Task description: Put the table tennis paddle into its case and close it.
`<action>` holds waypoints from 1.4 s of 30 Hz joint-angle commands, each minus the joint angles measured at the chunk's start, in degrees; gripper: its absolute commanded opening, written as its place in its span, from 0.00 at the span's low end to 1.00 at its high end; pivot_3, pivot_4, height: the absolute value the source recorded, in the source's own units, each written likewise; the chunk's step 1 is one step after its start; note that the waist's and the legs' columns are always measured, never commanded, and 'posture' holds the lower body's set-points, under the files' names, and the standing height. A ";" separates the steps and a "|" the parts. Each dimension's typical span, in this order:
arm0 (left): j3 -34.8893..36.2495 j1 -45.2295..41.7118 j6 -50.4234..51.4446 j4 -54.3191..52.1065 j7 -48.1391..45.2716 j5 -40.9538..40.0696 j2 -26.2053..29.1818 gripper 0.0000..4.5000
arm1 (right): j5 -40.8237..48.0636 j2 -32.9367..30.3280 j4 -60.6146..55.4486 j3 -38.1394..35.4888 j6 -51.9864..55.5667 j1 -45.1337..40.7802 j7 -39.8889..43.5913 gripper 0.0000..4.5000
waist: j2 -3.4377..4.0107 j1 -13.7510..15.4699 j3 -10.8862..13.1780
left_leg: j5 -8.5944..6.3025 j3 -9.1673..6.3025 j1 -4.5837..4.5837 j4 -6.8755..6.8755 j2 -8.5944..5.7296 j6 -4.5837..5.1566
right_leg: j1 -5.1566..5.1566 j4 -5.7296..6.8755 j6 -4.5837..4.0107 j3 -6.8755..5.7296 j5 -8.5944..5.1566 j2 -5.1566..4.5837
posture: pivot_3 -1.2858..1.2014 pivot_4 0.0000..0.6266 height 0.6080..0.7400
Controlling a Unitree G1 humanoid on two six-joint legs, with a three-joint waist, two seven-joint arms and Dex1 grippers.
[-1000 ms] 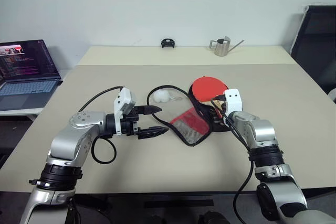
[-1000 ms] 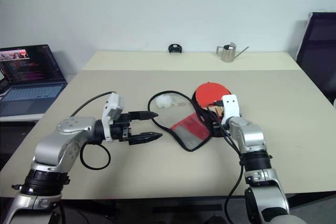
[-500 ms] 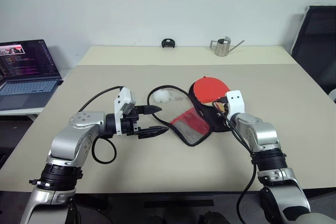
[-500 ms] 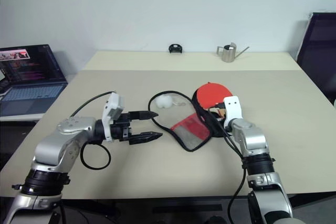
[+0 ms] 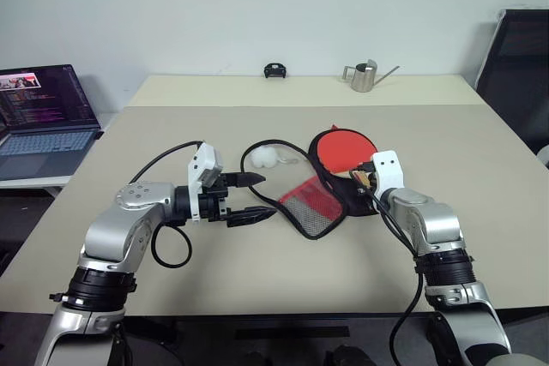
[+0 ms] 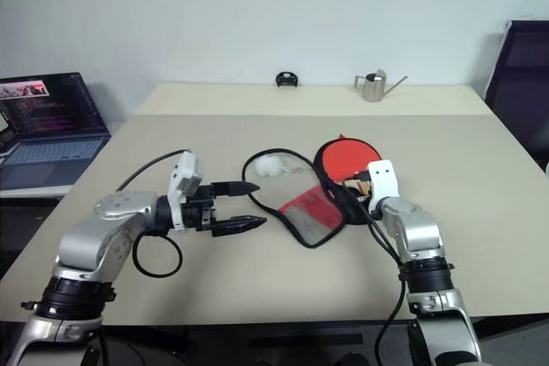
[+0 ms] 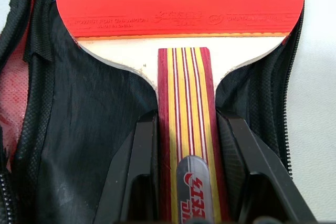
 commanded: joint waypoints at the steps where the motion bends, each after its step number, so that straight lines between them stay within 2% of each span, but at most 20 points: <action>1: 0.83 -1.09 -0.95 -1.35 0.04 -0.74 0.12 1.00 | 0.31 0.84 -0.02 -0.40 -0.26 -0.80 -0.54 0.55 | 0.00 -0.01 0.00 | 0.00 0.00 0.00 0.00 0.00 0.00 | 0.00 0.00 0.00 0.00 0.00 0.00 | 0.52 0.24 1.00; 7: 0.94 -0.94 -1.01 -1.48 0.15 -0.70 0.24 1.00 | 0.90 2.62 -1.54 -0.61 1.03 -0.76 -0.61 1.00 | -0.01 -0.01 0.00 | 0.00 0.00 0.00 0.02 0.00 0.00 | 0.00 0.03 0.00 0.00 0.00 0.00 | 0.52 0.24 1.00; 22: 1.17 -0.44 -1.41 -1.05 0.60 -0.54 0.41 1.00 | 9.32 5.37 -10.47 -9.49 10.93 0.20 -0.90 1.00 | 0.00 -0.01 0.00 | 0.00 -0.01 -0.02 0.00 0.00 0.00 | -0.02 0.00 0.00 -0.01 0.00 0.00 | 0.52 0.24 1.00; 31: 0.86 -1.28 -1.78 -0.20 0.28 -0.29 0.43 1.00 | 10.97 6.17 -11.18 -9.42 12.60 -0.25 -1.15 1.00 | 0.00 -0.04 0.00 | 0.00 0.00 -0.02 -0.01 0.00 0.00 | -0.02 0.00 0.00 0.00 0.00 0.00 | 0.52 0.24 1.00; 38: 1.61 -1.13 -3.20 1.21 2.31 1.06 0.22 1.00 | 10.00 1.67 -11.42 -8.29 9.85 -0.02 0.34 1.00 | 0.00 0.02 0.00 | 0.00 0.00 -0.02 0.00 -0.01 0.00 | -0.02 0.00 0.00 0.00 0.00 0.00 | 0.52 0.24 1.00; 42: 2.33 -1.14 -5.77 3.84 5.63 3.27 -0.30 1.00 | 13.03 -2.40 -14.26 -9.15 10.55 -0.03 4.29 1.00 | 0.00 0.05 0.00 | 0.00 -0.01 -0.03 -0.01 -0.01 0.00 | -0.02 -0.01 0.00 -0.01 0.00 0.00 | 0.52 0.24 1.00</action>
